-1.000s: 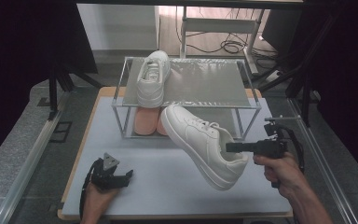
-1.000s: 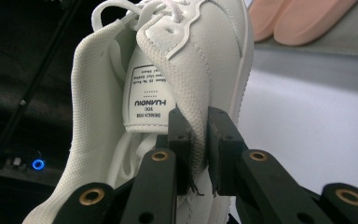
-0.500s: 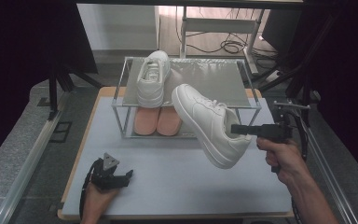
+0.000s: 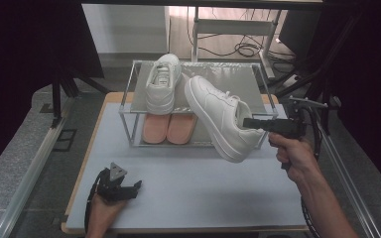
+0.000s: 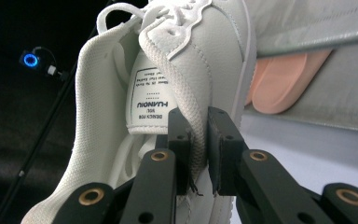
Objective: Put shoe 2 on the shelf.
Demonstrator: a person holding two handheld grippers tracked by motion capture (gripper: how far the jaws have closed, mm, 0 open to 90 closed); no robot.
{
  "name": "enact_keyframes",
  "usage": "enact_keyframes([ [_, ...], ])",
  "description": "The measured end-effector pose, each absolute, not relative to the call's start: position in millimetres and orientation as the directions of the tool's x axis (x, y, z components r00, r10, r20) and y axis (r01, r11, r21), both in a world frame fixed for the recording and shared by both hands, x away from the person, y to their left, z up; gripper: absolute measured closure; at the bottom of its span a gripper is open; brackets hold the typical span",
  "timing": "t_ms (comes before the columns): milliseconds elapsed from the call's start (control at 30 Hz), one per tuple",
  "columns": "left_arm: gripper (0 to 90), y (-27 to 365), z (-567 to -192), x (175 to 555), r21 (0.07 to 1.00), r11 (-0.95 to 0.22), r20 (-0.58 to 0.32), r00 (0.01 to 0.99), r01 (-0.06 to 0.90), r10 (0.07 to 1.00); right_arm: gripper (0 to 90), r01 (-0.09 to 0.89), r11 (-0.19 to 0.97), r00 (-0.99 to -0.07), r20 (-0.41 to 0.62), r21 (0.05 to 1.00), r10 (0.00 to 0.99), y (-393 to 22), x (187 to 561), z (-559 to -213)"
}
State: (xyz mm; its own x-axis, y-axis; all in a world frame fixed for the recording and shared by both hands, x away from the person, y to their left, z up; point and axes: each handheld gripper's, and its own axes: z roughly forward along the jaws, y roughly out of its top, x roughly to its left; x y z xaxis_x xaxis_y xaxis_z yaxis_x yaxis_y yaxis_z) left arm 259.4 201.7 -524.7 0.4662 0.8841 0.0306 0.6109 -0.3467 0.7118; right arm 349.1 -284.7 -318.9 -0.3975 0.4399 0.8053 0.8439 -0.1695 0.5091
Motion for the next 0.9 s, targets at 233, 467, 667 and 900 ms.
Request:
enact_keyframes([
  [233,15.4,202.0,-524.5,259.4,0.709,-0.351,0.033,0.468,0.611,0.883,81.4,0.832,-0.205,-0.384,0.802,0.515,0.458,-281.4,362.2,-312.2],
  [467,15.5,201.9,-524.5,259.3,0.710,-0.351,0.034,0.468,0.610,0.883,81.2,0.818,-0.246,-0.355,0.794,0.519,0.494,-276.0,380.2,-308.2],
  [667,15.5,202.0,-524.5,259.3,0.710,-0.351,0.033,0.468,0.611,0.883,80.9,0.801,-0.269,-0.329,0.769,0.535,0.548,-269.1,395.9,-305.7],
  [900,15.5,202.0,-524.5,259.4,0.710,-0.351,0.033,0.468,0.611,0.883,80.8,0.777,-0.286,-0.292,0.724,0.560,0.625,-257.1,413.1,-301.8],
])
